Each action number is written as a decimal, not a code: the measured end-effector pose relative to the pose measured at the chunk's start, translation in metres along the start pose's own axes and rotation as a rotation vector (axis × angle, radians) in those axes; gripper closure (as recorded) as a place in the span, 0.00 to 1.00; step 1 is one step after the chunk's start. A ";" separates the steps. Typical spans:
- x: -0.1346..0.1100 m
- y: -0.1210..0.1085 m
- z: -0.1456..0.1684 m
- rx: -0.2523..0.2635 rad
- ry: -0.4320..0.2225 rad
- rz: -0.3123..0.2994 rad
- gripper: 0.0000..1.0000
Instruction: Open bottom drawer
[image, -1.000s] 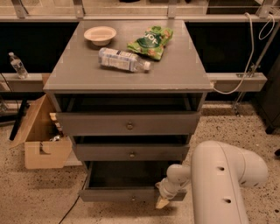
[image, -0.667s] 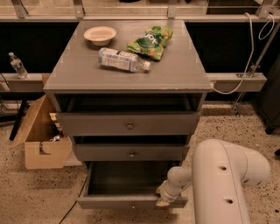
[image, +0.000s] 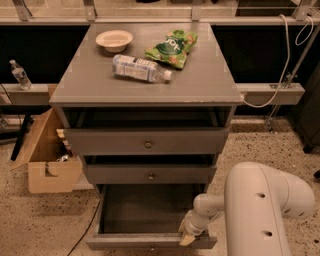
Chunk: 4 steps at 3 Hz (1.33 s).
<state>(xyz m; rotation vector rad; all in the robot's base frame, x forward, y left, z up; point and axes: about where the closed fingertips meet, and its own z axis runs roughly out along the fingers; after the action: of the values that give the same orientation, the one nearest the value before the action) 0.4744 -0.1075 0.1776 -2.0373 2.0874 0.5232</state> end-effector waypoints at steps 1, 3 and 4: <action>0.000 0.000 0.000 0.000 0.000 0.000 0.61; 0.002 0.000 -0.003 -0.001 -0.003 -0.002 0.08; 0.009 0.002 -0.023 -0.008 -0.026 -0.011 0.00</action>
Offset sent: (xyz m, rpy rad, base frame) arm 0.0000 0.0000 0.0000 0.0000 0.0001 0.0000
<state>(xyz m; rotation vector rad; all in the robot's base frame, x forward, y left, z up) 0.4743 -0.1240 0.1957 -2.0346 2.0617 0.5544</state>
